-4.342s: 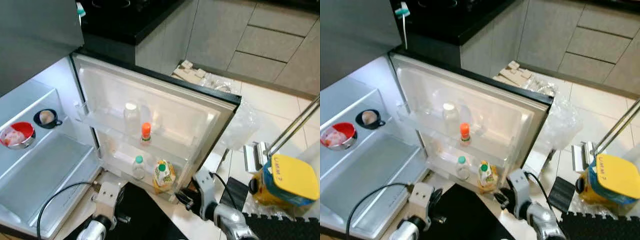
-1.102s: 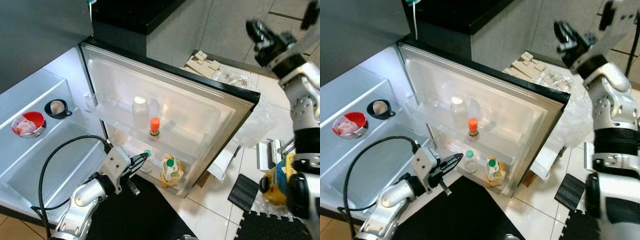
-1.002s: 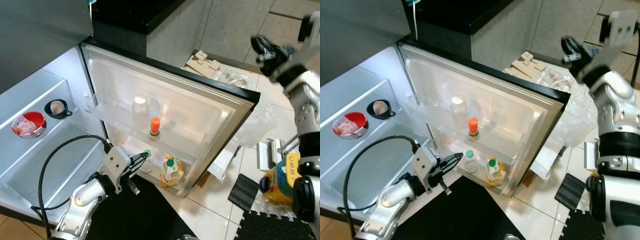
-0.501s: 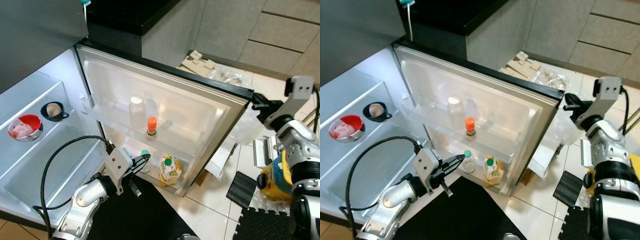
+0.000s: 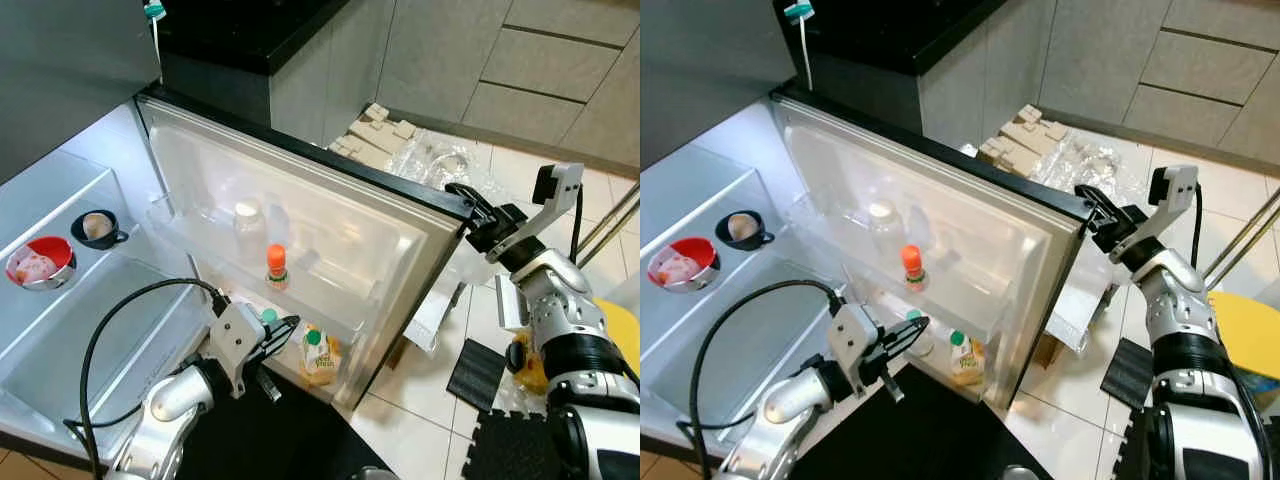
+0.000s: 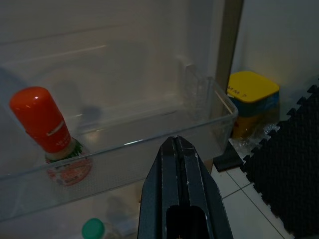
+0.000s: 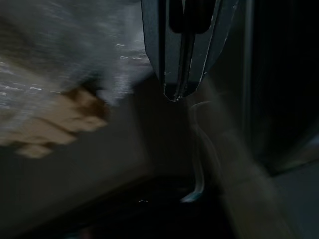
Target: Restocking fridge
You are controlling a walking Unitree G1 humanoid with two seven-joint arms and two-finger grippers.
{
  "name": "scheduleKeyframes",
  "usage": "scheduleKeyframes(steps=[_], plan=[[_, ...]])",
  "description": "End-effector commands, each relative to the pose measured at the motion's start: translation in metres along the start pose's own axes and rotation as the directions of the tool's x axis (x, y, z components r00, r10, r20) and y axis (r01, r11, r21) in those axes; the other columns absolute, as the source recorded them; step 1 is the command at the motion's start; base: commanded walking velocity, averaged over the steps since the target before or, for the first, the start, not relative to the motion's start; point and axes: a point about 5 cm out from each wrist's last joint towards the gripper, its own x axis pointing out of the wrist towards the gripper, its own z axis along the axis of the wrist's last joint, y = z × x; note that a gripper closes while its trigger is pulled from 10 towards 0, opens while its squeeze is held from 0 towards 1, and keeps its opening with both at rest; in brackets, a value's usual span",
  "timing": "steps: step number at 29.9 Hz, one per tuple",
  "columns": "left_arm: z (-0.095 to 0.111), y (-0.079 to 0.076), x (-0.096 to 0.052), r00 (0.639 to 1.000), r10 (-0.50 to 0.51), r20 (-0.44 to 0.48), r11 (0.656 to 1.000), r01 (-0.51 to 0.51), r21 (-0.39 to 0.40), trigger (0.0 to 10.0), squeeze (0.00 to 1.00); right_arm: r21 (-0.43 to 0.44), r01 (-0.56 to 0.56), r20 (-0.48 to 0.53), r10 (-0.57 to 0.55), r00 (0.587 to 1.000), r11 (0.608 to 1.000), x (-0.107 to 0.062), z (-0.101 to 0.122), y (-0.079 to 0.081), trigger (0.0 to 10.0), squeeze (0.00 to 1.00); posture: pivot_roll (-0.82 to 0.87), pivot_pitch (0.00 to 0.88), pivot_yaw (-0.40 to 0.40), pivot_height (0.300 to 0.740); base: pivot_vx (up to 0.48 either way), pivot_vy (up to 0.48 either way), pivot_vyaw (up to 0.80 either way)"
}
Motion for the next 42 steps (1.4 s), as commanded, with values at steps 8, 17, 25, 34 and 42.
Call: scheduleKeyframes(steps=[8, 17, 25, 34, 42], plan=[[-0.022, 0.010, -0.029, 0.986, 0.140, -0.092, 0.990, -0.138, 0.030, 10.0, 0.00, 0.168, -0.220, -0.022, 0.226, 0.974, 0.961, -0.018, -0.009, 0.018, 10.0, 0.00, -0.15, 0.132, -0.016, 0.740, 0.000, 0.000, 0.00], [-0.053, 0.026, -0.076, 0.876, 0.450, -0.174, 0.892, -0.452, 0.031, 10.0, 0.00, 0.296, -0.136, 0.042, 0.129, 0.991, 0.945, -0.035, -0.015, 0.010, 10.0, 0.00, -0.14, 0.140, -0.012, 0.740, 0.000, 0.000, 0.00], [-0.097, 0.023, -0.127, 0.622, 0.687, -0.377, 0.676, -0.736, 0.017, 10.0, 0.00, 0.432, -0.331, 0.091, 0.325, 0.941, 0.839, -0.039, -0.024, 0.051, 10.0, 0.00, -0.14, 0.144, -0.007, 0.740, 0.000, 0.000, 0.00], [-0.126, -0.006, -0.135, 0.564, 0.631, -0.533, 0.660, -0.751, -0.014, 10.0, 0.00, 0.539, -0.499, 0.080, 0.548, 0.833, 0.679, -0.032, -0.039, 0.107, 10.0, 0.00, -0.14, 0.147, -0.004, 0.740, 0.000, 0.000, 0.00], [-0.138, -0.014, -0.136, 0.514, 0.633, -0.579, 0.618, -0.786, -0.022, 10.0, 0.00, 0.526, -0.326, -0.067, 0.420, 0.905, 0.786, -0.025, -0.067, 0.109, 10.0, 0.00, -0.14, 0.148, 0.001, 0.740, 0.000, 0.000, 0.00]])
